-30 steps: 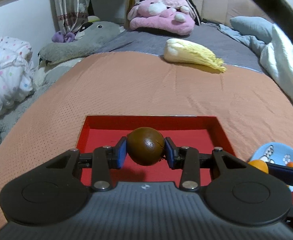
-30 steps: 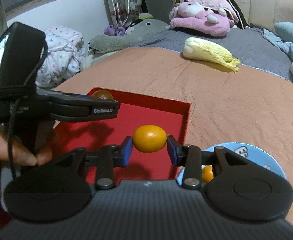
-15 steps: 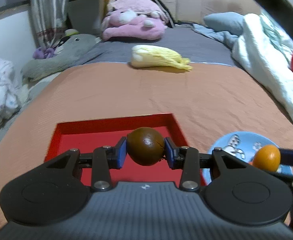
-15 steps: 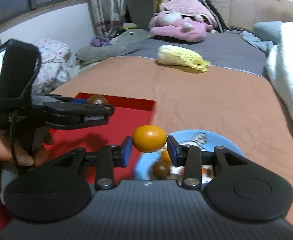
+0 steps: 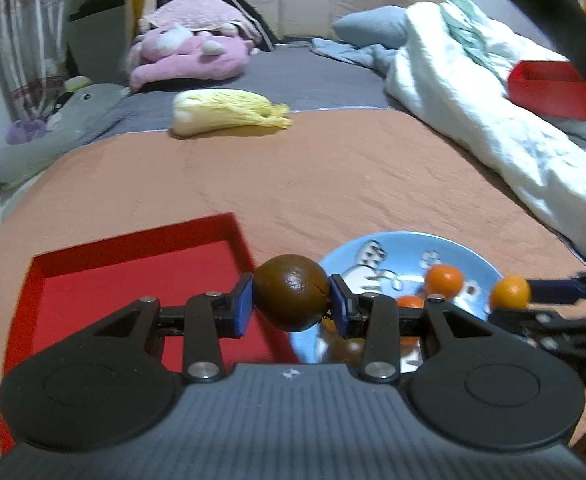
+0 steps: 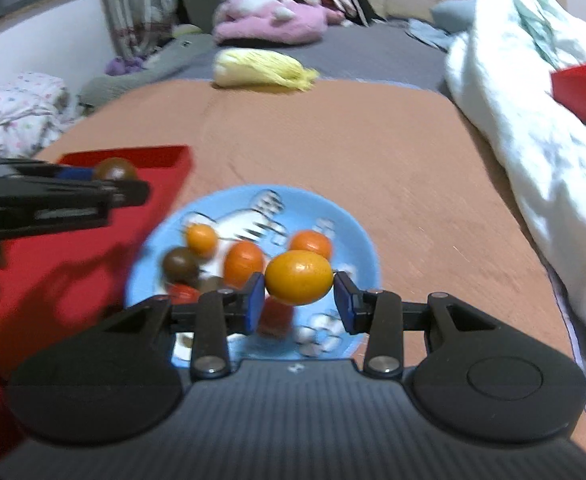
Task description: Organize fruits
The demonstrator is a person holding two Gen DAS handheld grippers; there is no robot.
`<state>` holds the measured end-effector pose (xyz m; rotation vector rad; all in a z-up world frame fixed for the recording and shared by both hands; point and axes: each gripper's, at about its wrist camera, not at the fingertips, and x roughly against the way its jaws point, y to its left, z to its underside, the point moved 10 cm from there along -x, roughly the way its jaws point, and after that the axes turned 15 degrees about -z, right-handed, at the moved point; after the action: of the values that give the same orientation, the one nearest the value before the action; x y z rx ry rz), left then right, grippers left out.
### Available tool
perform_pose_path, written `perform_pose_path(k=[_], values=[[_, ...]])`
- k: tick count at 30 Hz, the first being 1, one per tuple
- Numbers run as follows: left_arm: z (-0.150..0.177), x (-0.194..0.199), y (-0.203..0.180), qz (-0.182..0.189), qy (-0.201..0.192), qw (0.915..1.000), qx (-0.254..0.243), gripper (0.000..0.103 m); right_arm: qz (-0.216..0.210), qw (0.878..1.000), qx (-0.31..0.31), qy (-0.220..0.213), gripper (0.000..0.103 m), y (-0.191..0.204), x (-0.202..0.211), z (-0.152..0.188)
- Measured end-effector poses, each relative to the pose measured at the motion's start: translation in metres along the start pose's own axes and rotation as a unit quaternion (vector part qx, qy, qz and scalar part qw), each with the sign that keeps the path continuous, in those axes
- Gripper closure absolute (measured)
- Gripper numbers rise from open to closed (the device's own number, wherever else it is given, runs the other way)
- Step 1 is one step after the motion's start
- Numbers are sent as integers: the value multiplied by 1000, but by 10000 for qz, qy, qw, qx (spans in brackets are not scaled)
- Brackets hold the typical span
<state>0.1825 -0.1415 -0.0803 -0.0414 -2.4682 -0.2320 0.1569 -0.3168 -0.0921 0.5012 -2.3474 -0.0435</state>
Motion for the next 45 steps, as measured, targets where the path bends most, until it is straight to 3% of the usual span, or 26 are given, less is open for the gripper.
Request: perform_pose_path(k=[11, 13, 14, 23, 34, 38, 43, 45], values=[[20, 9, -45, 499, 50, 9982, -323, 58, 101, 9995, -135, 267, 61, -21, -32, 4], [24, 11, -50, 551, 61, 9977, -389, 58, 27, 9994, -242, 230, 52, -22, -30, 3], [26, 12, -53, 581, 65, 9974, -412, 58, 8, 9995, -249, 197, 47, -21, -28, 3], [46, 14, -77, 915, 213, 9940, -565, 58, 137, 9996, -191, -184, 46, -22, 20, -4], [48, 24, -82, 989, 37, 9920, -778, 56, -182, 9998, 87, -53, 46, 10, 50, 8], [46, 36, -81, 1062, -40, 9919, -701, 37, -226, 9995, 210, -42, 46, 20, 63, 15], [47, 50, -77, 1018, -14, 9926, -656, 29, -251, 9995, 202, -6, 45, 24, 79, 27], [47, 58, -73, 886, -54, 9939, -659, 14, -294, 9994, 205, 31, 45, 28, 84, 33]])
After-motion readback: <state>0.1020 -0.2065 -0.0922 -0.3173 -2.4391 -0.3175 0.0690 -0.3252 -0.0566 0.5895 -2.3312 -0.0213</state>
